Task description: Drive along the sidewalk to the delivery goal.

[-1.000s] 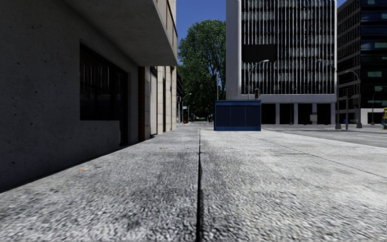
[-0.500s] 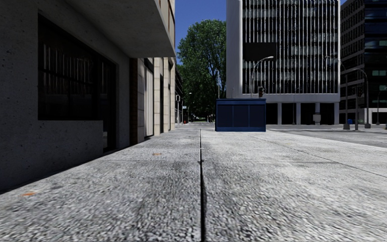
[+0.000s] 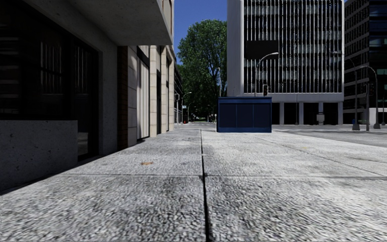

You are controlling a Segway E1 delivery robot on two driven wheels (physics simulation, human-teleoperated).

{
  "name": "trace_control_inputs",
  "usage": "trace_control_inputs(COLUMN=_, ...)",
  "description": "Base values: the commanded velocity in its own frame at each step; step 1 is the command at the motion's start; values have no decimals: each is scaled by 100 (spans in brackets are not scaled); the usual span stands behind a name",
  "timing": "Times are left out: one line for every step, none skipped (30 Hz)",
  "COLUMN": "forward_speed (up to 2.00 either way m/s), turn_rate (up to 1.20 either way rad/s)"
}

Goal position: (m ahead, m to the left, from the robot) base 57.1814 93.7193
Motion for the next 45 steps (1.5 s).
trace_control_inputs(forward_speed=200, turn_rate=0)
trace_control_inputs(forward_speed=200, turn_rate=0)
trace_control_inputs(forward_speed=200, turn_rate=0)
trace_control_inputs(forward_speed=200, turn_rate=0)
trace_control_inputs(forward_speed=200, turn_rate=0)
trace_control_inputs(forward_speed=200, turn_rate=0)
trace_control_inputs(forward_speed=200, turn_rate=0)
trace_control_inputs(forward_speed=200, turn_rate=0)
trace_control_inputs(forward_speed=200, turn_rate=0)
trace_control_inputs(forward_speed=200, turn_rate=0)
trace_control_inputs(forward_speed=200, turn_rate=0)
trace_control_inputs(forward_speed=200, turn_rate=0)
trace_control_inputs(forward_speed=200, turn_rate=0)
trace_control_inputs(forward_speed=200, turn_rate=0)
trace_control_inputs(forward_speed=200, turn_rate=0)
trace_control_inputs(forward_speed=200, turn_rate=0)
trace_control_inputs(forward_speed=200, turn_rate=0)
trace_control_inputs(forward_speed=200, turn_rate=0)
trace_control_inputs(forward_speed=200, turn_rate=0)
trace_control_inputs(forward_speed=200, turn_rate=0)
trace_control_inputs(forward_speed=200, turn_rate=0)
trace_control_inputs(forward_speed=200, turn_rate=0)
trace_control_inputs(forward_speed=200, turn_rate=0)
trace_control_inputs(forward_speed=200, turn_rate=0)
trace_control_inputs(forward_speed=200, turn_rate=0)
trace_control_inputs(forward_speed=200, turn_rate=0)
trace_control_inputs(forward_speed=200, turn_rate=0)
trace_control_inputs(forward_speed=200, turn_rate=0)
trace_control_inputs(forward_speed=200, turn_rate=0)
trace_control_inputs(forward_speed=200, turn_rate=0)
trace_control_inputs(forward_speed=200, turn_rate=0)
trace_control_inputs(forward_speed=200, turn_rate=0)
trace_control_inputs(forward_speed=200, turn_rate=0)
trace_control_inputs(forward_speed=200, turn_rate=0)
trace_control_inputs(forward_speed=200, turn_rate=0)
trace_control_inputs(forward_speed=200, turn_rate=0)
trace_control_inputs(forward_speed=200, turn_rate=0)
trace_control_inputs(forward_speed=200, turn_rate=0)
trace_control_inputs(forward_speed=200, turn_rate=0)
trace_control_inputs(forward_speed=200, turn_rate=0)
trace_control_inputs(forward_speed=200, turn_rate=0)
trace_control_inputs(forward_speed=200, turn_rate=0)
trace_control_inputs(forward_speed=200, turn_rate=0)
trace_control_inputs(forward_speed=200, turn_rate=0)
trace_control_inputs(forward_speed=200, turn_rate=0)
